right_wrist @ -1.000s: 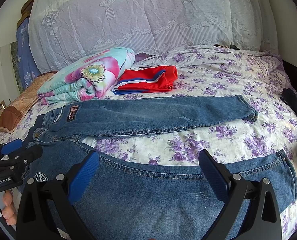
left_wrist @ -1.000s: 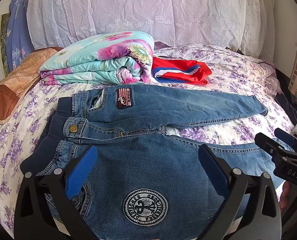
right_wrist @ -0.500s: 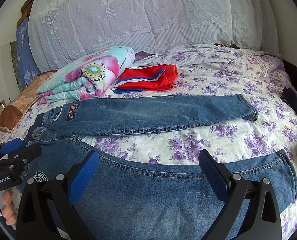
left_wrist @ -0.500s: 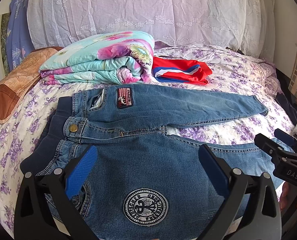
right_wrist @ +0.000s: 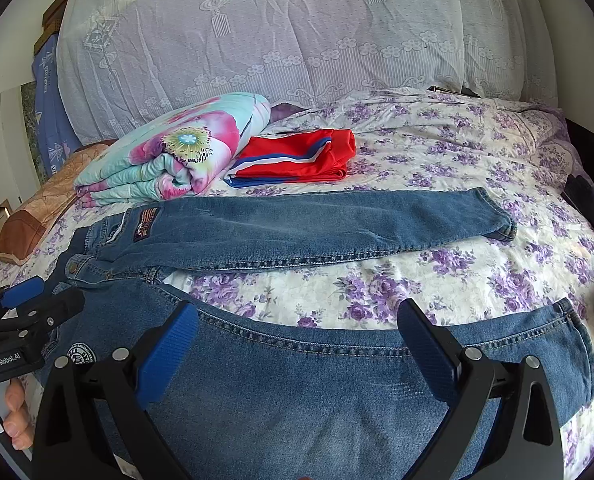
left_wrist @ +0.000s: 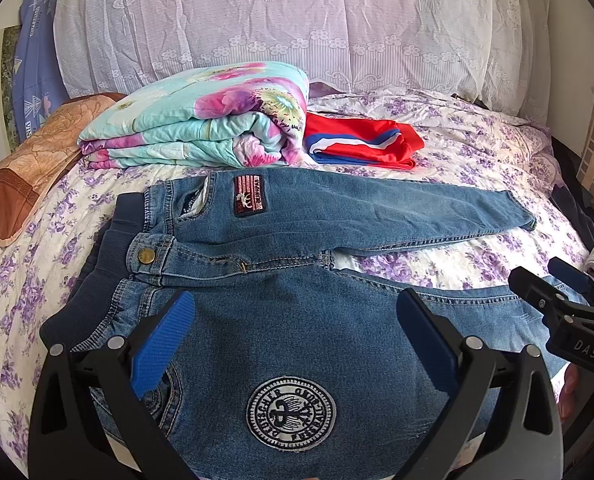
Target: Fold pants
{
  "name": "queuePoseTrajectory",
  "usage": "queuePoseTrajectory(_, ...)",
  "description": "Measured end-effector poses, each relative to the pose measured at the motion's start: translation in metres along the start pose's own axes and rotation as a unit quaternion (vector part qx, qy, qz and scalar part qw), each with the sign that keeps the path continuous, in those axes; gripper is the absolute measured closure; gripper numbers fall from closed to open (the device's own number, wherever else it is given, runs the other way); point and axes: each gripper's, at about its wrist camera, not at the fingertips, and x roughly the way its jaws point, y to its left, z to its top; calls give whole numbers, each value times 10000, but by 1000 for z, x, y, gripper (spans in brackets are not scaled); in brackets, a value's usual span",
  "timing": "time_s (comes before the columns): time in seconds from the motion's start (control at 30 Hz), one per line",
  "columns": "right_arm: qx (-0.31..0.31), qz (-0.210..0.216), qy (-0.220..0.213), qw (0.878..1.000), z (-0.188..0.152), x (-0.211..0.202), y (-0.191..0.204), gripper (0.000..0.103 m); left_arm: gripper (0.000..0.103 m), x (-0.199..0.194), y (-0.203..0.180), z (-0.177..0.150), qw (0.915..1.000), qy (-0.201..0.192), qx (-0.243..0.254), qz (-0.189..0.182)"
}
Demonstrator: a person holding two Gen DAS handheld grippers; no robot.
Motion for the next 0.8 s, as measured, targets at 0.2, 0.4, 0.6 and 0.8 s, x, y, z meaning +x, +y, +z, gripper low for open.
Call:
queuePoseTrajectory(0.2,-17,6,14,10000,-1,1,1,3,4,0,0,0,10000,5,-8,2)
queuePoseTrajectory(0.4,-30,-6,34,10000,-2,2,1,3,4,0,1,0,10000,1,14,39)
queuePoseTrajectory(0.6,-25,-44,57,10000,-4,5,0,3,4,0,3,2,10000,-11,-36,90)
queuePoseTrajectory(0.8,4,-125,-3,9999,-1,7,-4,3,4,1,3,4,9998,-49,-19,167)
